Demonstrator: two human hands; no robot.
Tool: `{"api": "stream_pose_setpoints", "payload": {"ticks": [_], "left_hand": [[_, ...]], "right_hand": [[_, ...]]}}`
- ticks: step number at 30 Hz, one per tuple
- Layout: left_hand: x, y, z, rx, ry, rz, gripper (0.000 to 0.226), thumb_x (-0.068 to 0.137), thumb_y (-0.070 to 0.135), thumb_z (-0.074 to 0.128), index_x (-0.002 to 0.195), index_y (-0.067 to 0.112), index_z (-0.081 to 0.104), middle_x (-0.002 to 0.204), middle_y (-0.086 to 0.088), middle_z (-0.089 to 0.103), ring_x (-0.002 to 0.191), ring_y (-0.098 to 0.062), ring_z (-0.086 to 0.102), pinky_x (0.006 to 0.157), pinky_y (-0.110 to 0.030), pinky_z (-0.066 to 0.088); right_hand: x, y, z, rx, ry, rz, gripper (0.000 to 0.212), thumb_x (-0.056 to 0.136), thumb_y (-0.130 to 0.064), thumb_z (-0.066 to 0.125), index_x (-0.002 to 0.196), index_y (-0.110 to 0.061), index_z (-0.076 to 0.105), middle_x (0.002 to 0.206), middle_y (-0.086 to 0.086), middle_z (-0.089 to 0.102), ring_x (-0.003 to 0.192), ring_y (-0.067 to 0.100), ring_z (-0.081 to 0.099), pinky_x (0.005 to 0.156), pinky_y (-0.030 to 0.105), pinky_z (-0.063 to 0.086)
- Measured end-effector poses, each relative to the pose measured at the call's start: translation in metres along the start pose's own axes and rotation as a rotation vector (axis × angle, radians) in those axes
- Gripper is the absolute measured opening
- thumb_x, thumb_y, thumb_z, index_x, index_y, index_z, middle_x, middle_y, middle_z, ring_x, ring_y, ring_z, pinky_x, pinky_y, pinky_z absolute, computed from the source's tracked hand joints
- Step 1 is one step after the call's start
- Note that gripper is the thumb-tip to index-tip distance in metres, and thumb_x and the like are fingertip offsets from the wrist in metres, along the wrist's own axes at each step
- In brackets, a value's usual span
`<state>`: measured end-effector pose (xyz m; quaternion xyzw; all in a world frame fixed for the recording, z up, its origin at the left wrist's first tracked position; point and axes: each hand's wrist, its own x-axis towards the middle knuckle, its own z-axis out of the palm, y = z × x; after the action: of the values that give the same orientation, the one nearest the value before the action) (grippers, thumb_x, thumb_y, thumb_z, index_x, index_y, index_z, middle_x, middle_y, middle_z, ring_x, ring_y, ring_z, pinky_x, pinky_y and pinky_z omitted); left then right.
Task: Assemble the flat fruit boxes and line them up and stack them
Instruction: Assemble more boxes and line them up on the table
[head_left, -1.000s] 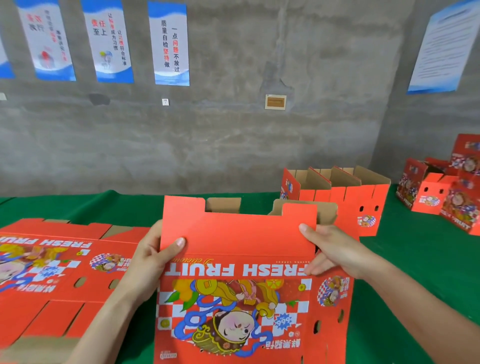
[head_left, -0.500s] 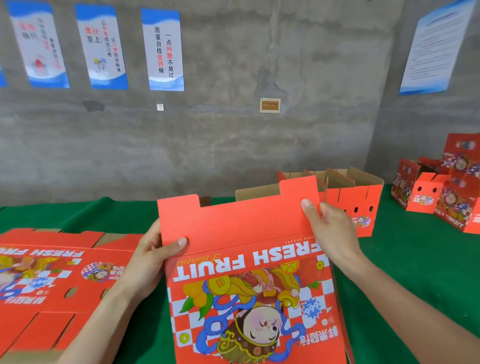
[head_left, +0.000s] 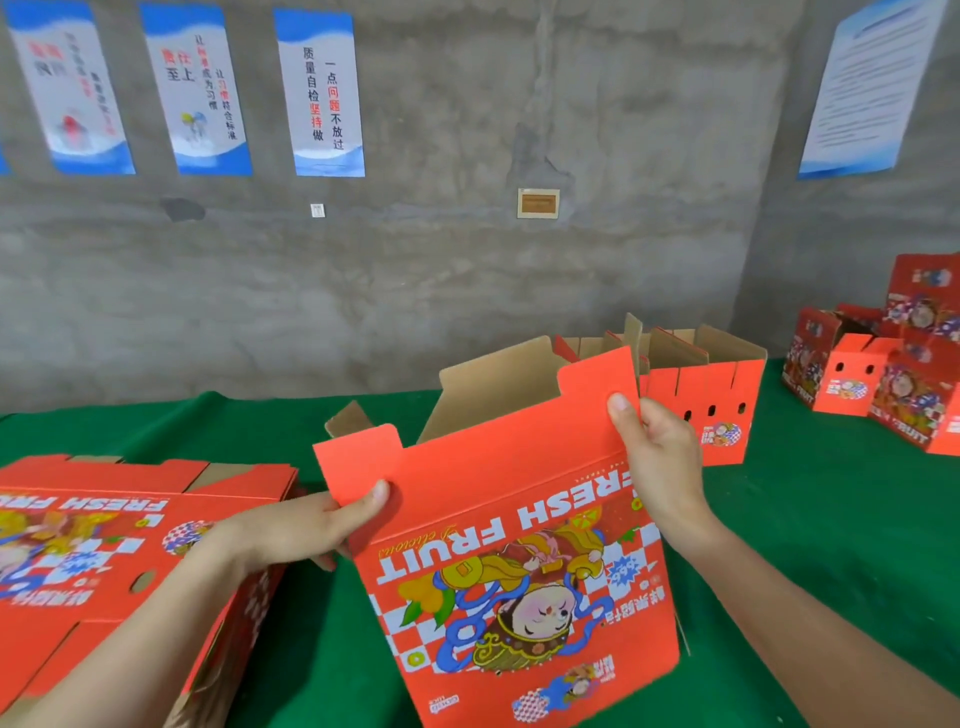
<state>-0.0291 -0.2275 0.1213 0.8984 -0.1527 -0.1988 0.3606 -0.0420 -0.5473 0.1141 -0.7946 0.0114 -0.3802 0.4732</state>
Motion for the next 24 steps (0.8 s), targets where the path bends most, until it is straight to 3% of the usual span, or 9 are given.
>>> {"api": "stream_pose_setpoints", "payload": {"ticks": [2, 7, 9, 11, 13, 14, 18, 21, 24], "left_hand": [[0.001, 0.003, 0.005, -0.013, -0.012, 0.010, 0.088, 0.049, 0.098, 0.022, 0.102, 0.039, 0.059, 0.094, 0.034, 0.066, 0.096, 0.007, 0.063, 0.078, -0.016, 0.053], [0.012, 0.006, 0.020, -0.318, 0.252, 0.051, 0.087, 0.066, 0.083, 0.018, 0.104, 0.024, 0.068, 0.097, 0.017, 0.073, 0.098, -0.004, 0.066, 0.091, -0.032, 0.049], [0.014, 0.008, 0.027, -0.438, 0.334, 0.089, 0.081, 0.073, 0.076, 0.018, 0.103, 0.021, 0.069, 0.098, 0.011, 0.073, 0.094, -0.003, 0.067, 0.091, -0.028, 0.048], [0.017, 0.008, 0.036, -0.497, 0.452, 0.085, 0.074, 0.078, 0.073, 0.019, 0.094, 0.020, 0.069, 0.090, 0.010, 0.074, 0.084, 0.000, 0.069, 0.076, -0.015, 0.051], [0.019, 0.003, 0.044, -0.556, 0.552, 0.054, 0.064, 0.089, 0.066, 0.022, 0.087, 0.021, 0.066, 0.070, 0.013, 0.072, 0.067, 0.002, 0.068, 0.055, -0.009, 0.048], [0.021, 0.000, 0.048, -0.595, 0.578, 0.032, 0.058, 0.094, 0.060, 0.026, 0.088, 0.019, 0.065, 0.068, 0.009, 0.073, 0.064, -0.003, 0.069, 0.053, -0.013, 0.049], [0.025, -0.010, 0.056, -0.609, 0.660, 0.042, 0.021, 0.099, 0.026, 0.046, 0.115, 0.016, 0.056, 0.097, -0.005, 0.070, 0.080, -0.023, 0.069, 0.077, -0.037, 0.054], [0.026, -0.012, 0.061, -0.367, 0.724, 0.072, 0.029, 0.097, 0.015, 0.051, 0.126, 0.015, 0.051, 0.120, -0.007, 0.060, 0.099, -0.026, 0.063, 0.091, -0.043, 0.050], [0.026, -0.011, 0.067, -0.175, 0.758, 0.125, 0.042, 0.093, 0.006, 0.053, 0.134, 0.008, 0.046, 0.143, -0.008, 0.041, 0.121, -0.026, 0.051, 0.103, -0.040, 0.043]], "right_hand": [[-0.002, 0.006, -0.001, 0.108, -0.049, 0.065, 0.070, 0.084, -0.062, 0.046, 0.075, 0.007, 0.045, 0.067, 0.018, 0.047, 0.062, 0.029, 0.044, 0.065, 0.044, 0.042], [-0.010, 0.022, -0.004, 0.164, -0.157, 0.239, 0.073, 0.090, -0.059, 0.042, 0.095, 0.013, 0.050, 0.096, 0.034, 0.059, 0.090, 0.046, 0.060, 0.089, 0.056, 0.048], [-0.014, 0.027, -0.005, 0.119, -0.181, 0.270, 0.079, 0.088, -0.066, 0.035, 0.089, 0.011, 0.053, 0.086, 0.026, 0.063, 0.080, 0.039, 0.061, 0.082, 0.044, 0.051], [-0.018, 0.031, -0.005, 0.045, -0.180, 0.289, 0.075, 0.086, -0.070, 0.029, 0.064, -0.002, 0.050, 0.062, 0.005, 0.050, 0.060, 0.018, 0.048, 0.063, 0.033, 0.038], [-0.021, 0.032, -0.004, -0.018, -0.178, 0.287, 0.062, 0.092, -0.060, 0.035, 0.045, -0.020, 0.028, 0.049, -0.008, 0.031, 0.049, 0.010, 0.031, 0.055, 0.031, 0.024], [-0.022, 0.033, -0.004, -0.055, -0.185, 0.278, 0.061, 0.094, -0.053, 0.041, 0.045, -0.022, 0.022, 0.048, -0.008, 0.028, 0.048, 0.010, 0.028, 0.054, 0.032, 0.021], [-0.024, 0.040, -0.005, -0.236, -0.169, 0.165, 0.063, 0.095, -0.032, 0.055, 0.044, -0.012, 0.022, 0.066, 0.009, 0.044, 0.068, 0.021, 0.044, 0.064, 0.035, 0.025], [-0.028, 0.045, -0.005, -0.370, -0.196, 0.115, 0.061, 0.092, -0.025, 0.061, 0.043, -0.011, 0.027, 0.084, 0.017, 0.057, 0.089, 0.023, 0.052, 0.071, 0.030, 0.028], [-0.033, 0.051, -0.005, -0.355, -0.225, 0.167, 0.051, 0.089, -0.023, 0.066, 0.046, -0.006, 0.042, 0.100, 0.010, 0.053, 0.108, 0.019, 0.050, 0.072, 0.020, 0.024]]}}
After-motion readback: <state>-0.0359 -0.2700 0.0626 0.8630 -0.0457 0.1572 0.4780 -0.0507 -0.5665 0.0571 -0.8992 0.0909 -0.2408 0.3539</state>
